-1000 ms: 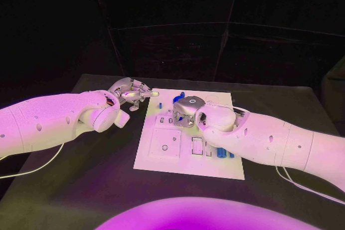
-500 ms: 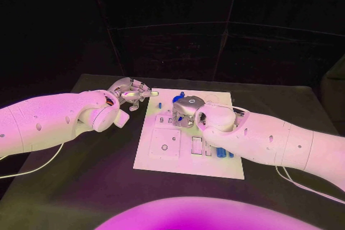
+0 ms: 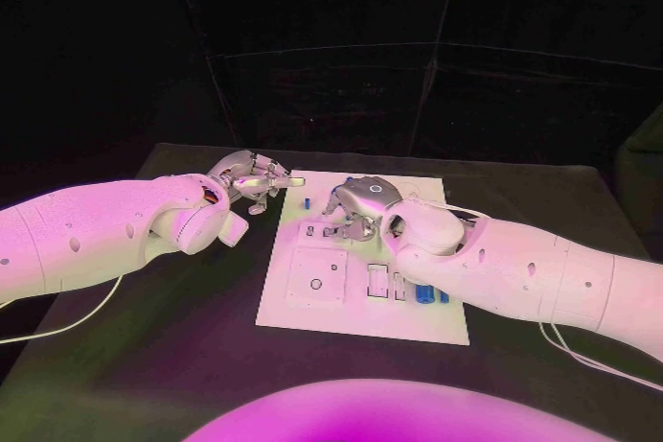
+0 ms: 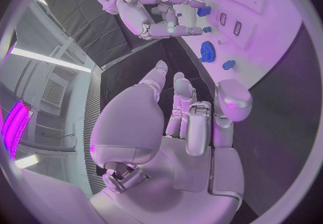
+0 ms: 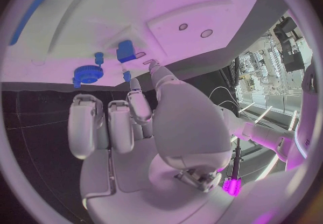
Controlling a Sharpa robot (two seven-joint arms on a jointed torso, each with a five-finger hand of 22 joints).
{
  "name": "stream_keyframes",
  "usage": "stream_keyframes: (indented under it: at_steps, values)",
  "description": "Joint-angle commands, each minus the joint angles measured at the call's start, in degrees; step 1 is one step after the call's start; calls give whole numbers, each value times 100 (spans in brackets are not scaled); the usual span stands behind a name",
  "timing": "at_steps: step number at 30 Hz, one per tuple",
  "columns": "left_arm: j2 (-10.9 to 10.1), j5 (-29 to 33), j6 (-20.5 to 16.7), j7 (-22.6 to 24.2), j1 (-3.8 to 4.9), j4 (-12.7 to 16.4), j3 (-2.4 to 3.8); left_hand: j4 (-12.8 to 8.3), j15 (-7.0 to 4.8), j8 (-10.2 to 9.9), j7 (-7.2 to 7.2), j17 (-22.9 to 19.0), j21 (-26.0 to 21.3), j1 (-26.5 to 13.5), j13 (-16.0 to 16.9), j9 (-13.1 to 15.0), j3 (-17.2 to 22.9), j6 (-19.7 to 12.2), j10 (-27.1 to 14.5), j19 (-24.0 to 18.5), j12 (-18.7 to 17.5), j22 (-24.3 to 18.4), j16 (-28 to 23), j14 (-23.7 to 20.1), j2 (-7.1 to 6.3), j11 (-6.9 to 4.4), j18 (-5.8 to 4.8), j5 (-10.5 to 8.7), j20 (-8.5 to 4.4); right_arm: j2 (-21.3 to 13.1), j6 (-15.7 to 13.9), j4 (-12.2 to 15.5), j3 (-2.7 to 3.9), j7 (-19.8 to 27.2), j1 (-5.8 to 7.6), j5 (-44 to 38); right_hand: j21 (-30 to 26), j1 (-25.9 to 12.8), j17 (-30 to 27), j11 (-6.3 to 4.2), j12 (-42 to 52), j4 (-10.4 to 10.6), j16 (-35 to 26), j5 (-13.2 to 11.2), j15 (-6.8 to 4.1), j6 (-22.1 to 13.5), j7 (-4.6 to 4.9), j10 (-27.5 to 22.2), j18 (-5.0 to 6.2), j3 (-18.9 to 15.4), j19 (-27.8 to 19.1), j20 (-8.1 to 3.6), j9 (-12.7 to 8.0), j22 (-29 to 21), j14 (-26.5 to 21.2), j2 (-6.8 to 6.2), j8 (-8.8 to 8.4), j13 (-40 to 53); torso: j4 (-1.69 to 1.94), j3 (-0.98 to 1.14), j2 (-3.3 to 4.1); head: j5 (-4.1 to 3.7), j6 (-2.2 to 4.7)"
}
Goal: Assemble the parts on the task board
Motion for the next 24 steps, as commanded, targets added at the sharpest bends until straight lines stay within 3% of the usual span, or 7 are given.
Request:
stream_keyframes:
  at_steps: [1, 3, 8, 12, 17, 21, 24]
  values:
    - [4, 26, 207, 55, 9, 1, 6, 10, 2, -97, 57, 1193, -17, 19, -433, -37, -64, -179, -292, -46, -293, -28, -10, 511, 60, 39, -59, 1, 3, -266, -1131, 230, 9, 814, 20, 760, -40, 23, 725, 55, -12, 57, -42, 13, 35, -58, 8, -13, -65, 35, 22, 50, 1, 112, 428, -14, -22, 4, -18, 5, -17, 0, 39]
    - [-3, 23, 269, 62, 9, 6, 6, 25, 75, -297, 165, 1180, -34, 62, -484, -143, -122, -399, -347, -65, -361, -37, -17, 506, 122, 127, -63, 3, 54, -464, -1199, 405, 12, 1106, 45, 1129, -49, 82, 709, 51, -16, 49, -54, 110, 35, -1, 2, -26, -61, 87, 15, 56, 20, 98, 424, 39, 15, 3, -31, 4, -25, -6, 58]
    - [-29, -202, 505, -8, 50, 17, 6, 23, 132, -473, 243, 1220, 16, 169, -464, -260, -124, -511, -277, -53, -334, 29, 5, 519, 258, 191, -70, 4, 111, -1191, -1015, 1044, 32, 1437, 261, 2446, -54, 254, 689, 36, -47, -39, -70, 452, 23, 135, -8, -72, -59, 229, 9, 48, 38, 91, 420, 126, 68, -20, -93, 24, -56, 11, 91]
    - [18, -825, 951, -356, 174, 16, 7, 193, 147, -557, 253, 1395, 188, 14, 206, -340, -209, -481, 223, 23, 146, 227, 92, 574, 388, 202, -99, 5, 143, -1781, -713, 1413, 43, 1400, 529, 3483, -63, 189, 661, 35, -65, -2, -90, 448, 22, 169, -12, -86, -56, 219, 1, 46, 38, 75, 413, 131, 79, -39, -163, 46, -82, 46, 76]
    - [198, -1532, 1452, -1019, 304, -33, 8, 413, 115, -525, 198, 1467, 289, -166, 520, -361, -317, -325, 450, 77, 370, 343, 128, 595, 504, 159, -113, 5, 129, -2247, -571, 1557, 46, 1327, 726, 4045, -71, 145, 645, 26, -65, 24, -104, 799, 13, 184, -18, -87, -53, 222, -4, 38, 30, 64, 410, 158, 72, -40, -205, 67, -99, 72, 73]
    - [439, -1998, 1880, -1538, 399, -149, 9, 562, 86, -460, 151, 1485, 311, -297, 601, -345, -447, -212, 501, 88, 427, 373, 136, 600, 504, 122, -116, 3, 106, -2476, -521, 1590, 46, 1263, 786, 4221, -93, 113, 607, 27, -91, 40, -131, 856, 13, 190, -18, -107, -45, 200, -21, 37, 29, 23, 401, 142, 72, -68, -192, 55, -101, 36, 88]
    - [656, -2421, 2254, -1935, 470, -263, 10, 701, 66, -418, 122, 1497, 328, -434, 654, -328, -590, -161, 533, 96, 463, 397, 142, 604, 482, 99, -120, 1, 89, -2576, -489, 1603, 46, 1222, 805, 4275, -102, 96, 592, 27, -99, 48, -142, 864, 13, 192, -18, -113, -42, 186, -29, 36, 28, 7, 398, 132, 72, -76, -207, 63, -95, 24, 97]
